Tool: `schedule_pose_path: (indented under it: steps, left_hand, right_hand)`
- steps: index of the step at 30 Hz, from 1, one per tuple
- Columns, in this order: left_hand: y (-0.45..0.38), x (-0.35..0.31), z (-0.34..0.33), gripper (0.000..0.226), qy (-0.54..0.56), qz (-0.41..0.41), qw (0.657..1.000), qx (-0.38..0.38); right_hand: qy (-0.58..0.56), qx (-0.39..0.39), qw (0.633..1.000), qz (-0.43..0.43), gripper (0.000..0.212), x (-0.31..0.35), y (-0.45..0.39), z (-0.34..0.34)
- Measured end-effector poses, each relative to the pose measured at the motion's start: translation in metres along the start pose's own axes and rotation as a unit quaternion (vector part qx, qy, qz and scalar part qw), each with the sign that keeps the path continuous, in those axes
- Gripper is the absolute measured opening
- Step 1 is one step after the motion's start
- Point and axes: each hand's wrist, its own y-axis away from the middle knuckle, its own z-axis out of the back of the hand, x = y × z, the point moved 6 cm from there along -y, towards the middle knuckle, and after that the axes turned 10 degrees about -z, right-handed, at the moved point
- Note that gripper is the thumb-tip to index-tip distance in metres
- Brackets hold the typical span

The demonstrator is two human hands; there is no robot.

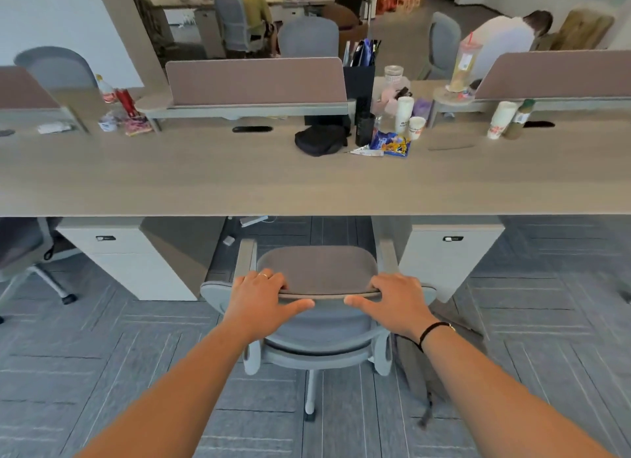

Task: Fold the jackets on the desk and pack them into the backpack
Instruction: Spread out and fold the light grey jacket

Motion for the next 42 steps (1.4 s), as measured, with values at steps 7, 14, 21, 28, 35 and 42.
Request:
schedule_pose_path:
  steps: [7,14,21,28,35,42]
  left_hand:
    - [-0.121,0.027,0.005,0.083,-0.014,-0.012,1.0,-0.009]
    - [-0.232,0.052,0.014,0.084,-0.003,-0.027,1.0,-0.007]
    - [-0.308,0.067,0.019,0.082,-0.003,-0.036,0.999,-0.01]
    - [-0.34,0.058,0.017,0.083,0.007,-0.011,1.0,-0.008]
    - [-0.346,0.05,0.018,0.084,-0.006,0.001,1.0,-0.013]
    - [-0.343,0.047,0.022,0.08,0.031,0.01,0.999,0.034]
  right_hand:
    - [-0.023,-0.008,1.0,-0.018,0.085,-0.014,-0.116,0.018]
    - [-0.023,0.018,0.998,-0.051,0.093,-0.026,-0.221,0.033]
    - [-0.019,0.021,0.998,-0.058,0.085,-0.041,-0.293,0.041]
    - [-0.022,0.02,0.999,-0.039,0.084,-0.06,-0.331,0.052]
    - [-0.009,0.032,0.999,-0.041,0.072,-0.071,-0.338,0.051]
    - [-0.035,0.03,0.994,-0.097,0.063,-0.065,-0.312,0.047]
